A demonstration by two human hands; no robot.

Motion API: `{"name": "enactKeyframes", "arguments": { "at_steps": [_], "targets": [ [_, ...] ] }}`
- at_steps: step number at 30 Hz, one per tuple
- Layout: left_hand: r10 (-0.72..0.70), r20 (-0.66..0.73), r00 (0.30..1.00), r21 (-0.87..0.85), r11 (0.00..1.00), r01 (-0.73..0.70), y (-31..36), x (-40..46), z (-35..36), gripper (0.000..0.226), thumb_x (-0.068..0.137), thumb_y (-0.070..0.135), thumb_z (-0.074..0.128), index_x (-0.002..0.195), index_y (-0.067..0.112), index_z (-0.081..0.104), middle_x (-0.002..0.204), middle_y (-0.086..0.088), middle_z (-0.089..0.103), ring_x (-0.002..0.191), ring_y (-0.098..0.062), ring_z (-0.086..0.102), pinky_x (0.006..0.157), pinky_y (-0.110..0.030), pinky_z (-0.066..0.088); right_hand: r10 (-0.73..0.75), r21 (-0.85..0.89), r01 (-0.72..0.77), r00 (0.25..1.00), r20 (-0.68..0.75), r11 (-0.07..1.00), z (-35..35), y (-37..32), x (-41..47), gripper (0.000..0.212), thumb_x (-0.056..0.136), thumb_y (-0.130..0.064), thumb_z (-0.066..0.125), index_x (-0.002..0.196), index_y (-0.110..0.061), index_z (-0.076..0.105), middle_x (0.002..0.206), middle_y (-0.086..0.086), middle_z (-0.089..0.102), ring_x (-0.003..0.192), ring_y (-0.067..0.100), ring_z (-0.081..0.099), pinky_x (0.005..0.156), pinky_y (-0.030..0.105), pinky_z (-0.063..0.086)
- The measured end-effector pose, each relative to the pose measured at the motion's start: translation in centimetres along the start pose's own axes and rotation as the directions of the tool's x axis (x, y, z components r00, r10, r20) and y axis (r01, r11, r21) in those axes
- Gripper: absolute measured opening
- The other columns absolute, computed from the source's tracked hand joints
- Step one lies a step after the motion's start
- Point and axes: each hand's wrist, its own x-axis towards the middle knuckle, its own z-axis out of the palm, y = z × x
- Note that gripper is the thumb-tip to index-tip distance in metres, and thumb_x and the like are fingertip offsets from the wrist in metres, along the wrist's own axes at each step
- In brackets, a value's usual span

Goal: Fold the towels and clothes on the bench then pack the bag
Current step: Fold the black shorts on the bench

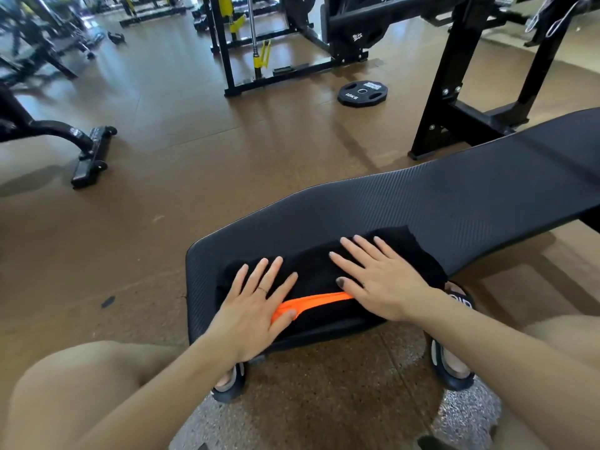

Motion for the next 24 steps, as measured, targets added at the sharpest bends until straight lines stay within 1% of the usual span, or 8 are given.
{"name": "enactKeyframes", "arguments": {
  "at_steps": [3,5,9,12,16,19,22,24],
  "targets": [
    [-0.035,-0.007,0.999,-0.004,0.999,0.035,-0.7,-0.3,0.8,0.064,0.101,0.067,0.004,0.161,0.042,0.006,0.171,-0.001,-0.004,0.157,-0.021,-0.010,0.124,-0.049,-0.002,0.087,0.000,-0.087,0.995,0.048,0.996,0.3,2.6,-0.1,0.073,0.089,-0.066,-0.011,0.158,-0.045,-0.006,0.170,-0.005,-0.008,0.156,0.014,-0.012,0.126,0.041,-0.008],
    [-0.040,-0.021,0.999,-0.031,0.999,0.040,-1.0,-0.6,1.0,0.063,0.101,0.067,0.004,0.160,0.044,0.005,0.171,0.000,-0.004,0.156,-0.019,-0.012,0.124,-0.048,-0.003,0.130,-0.008,-0.129,0.990,0.047,0.992,0.3,3.9,-0.6,0.075,0.086,-0.067,-0.013,0.158,-0.046,-0.007,0.170,-0.008,-0.007,0.156,0.014,-0.012,0.126,0.045,-0.007],
    [-0.085,-0.018,0.996,-0.107,0.991,0.082,-0.1,-0.7,0.6,0.069,0.094,0.071,-0.010,0.158,0.047,-0.004,0.170,0.003,-0.010,0.155,-0.017,-0.019,0.126,-0.047,-0.007,0.212,0.030,-0.213,0.976,0.044,0.977,0.4,4.8,-1.3,0.063,0.099,-0.065,0.006,0.158,-0.045,-0.005,0.170,-0.010,-0.007,0.156,0.018,-0.010,0.127,0.046,-0.003],
    [-0.139,-0.060,0.989,-0.120,0.984,0.131,1.7,-0.6,-0.8,0.076,0.091,0.074,-0.012,0.160,0.040,-0.008,0.170,0.001,-0.007,0.156,-0.022,-0.013,0.125,-0.049,-0.006,0.294,0.153,-0.293,0.956,0.021,0.944,0.5,4.5,-1.2,0.063,0.102,-0.064,0.016,0.160,-0.042,0.006,0.171,-0.005,0.000,0.157,0.019,-0.005,0.127,0.046,0.003],
    [-0.108,-0.147,0.983,-0.143,0.986,0.087,5.7,1.6,-3.3,0.084,0.093,0.076,0.004,0.162,0.029,-0.006,0.170,-0.001,-0.004,0.157,-0.022,-0.009,0.126,-0.048,-0.003,0.502,0.439,-0.448,0.865,-0.009,0.779,-0.5,4.9,-1.2,0.074,0.096,-0.069,0.039,0.159,-0.034,0.022,0.163,0.006,0.026,0.151,0.028,0.019,0.120,0.049,0.027],
    [-0.156,-0.181,0.971,-0.141,0.981,0.131,7.9,4.8,-4.5,0.085,0.095,0.073,0.006,0.163,0.022,-0.003,0.171,-0.006,0.000,0.157,-0.025,-0.007,0.125,-0.048,-0.004,0.601,0.542,-0.495,0.799,-0.024,0.679,-1.5,5.6,-1.5,0.083,0.090,-0.069,0.051,0.158,-0.029,0.026,0.154,0.007,0.042,0.142,0.031,0.036,0.111,0.049,0.041],
    [-0.286,-0.050,0.957,-0.224,0.937,0.268,9.0,6.5,-3.4,0.084,0.097,0.071,0.007,0.162,0.021,-0.006,0.170,-0.008,-0.006,0.156,-0.027,-0.012,0.124,-0.051,-0.007,0.684,0.627,-0.558,0.728,0.056,0.543,-2.1,6.0,-1.3,0.096,0.083,-0.078,0.055,0.158,-0.026,0.024,0.155,0.009,0.040,0.139,0.033,0.042,0.107,0.050,0.046],
    [-0.325,0.032,0.945,-0.257,0.911,0.322,9.8,6.4,-1.9,0.084,0.097,0.072,0.009,0.161,0.021,-0.009,0.170,-0.007,-0.013,0.155,-0.028,-0.018,0.124,-0.055,-0.007,0.707,0.603,-0.619,0.696,0.125,0.503,-2.3,5.8,-1.0,0.105,0.078,-0.081,0.057,0.158,-0.023,0.022,0.155,0.011,0.036,0.137,0.035,0.044,0.104,0.050,0.048]
  ]
}}
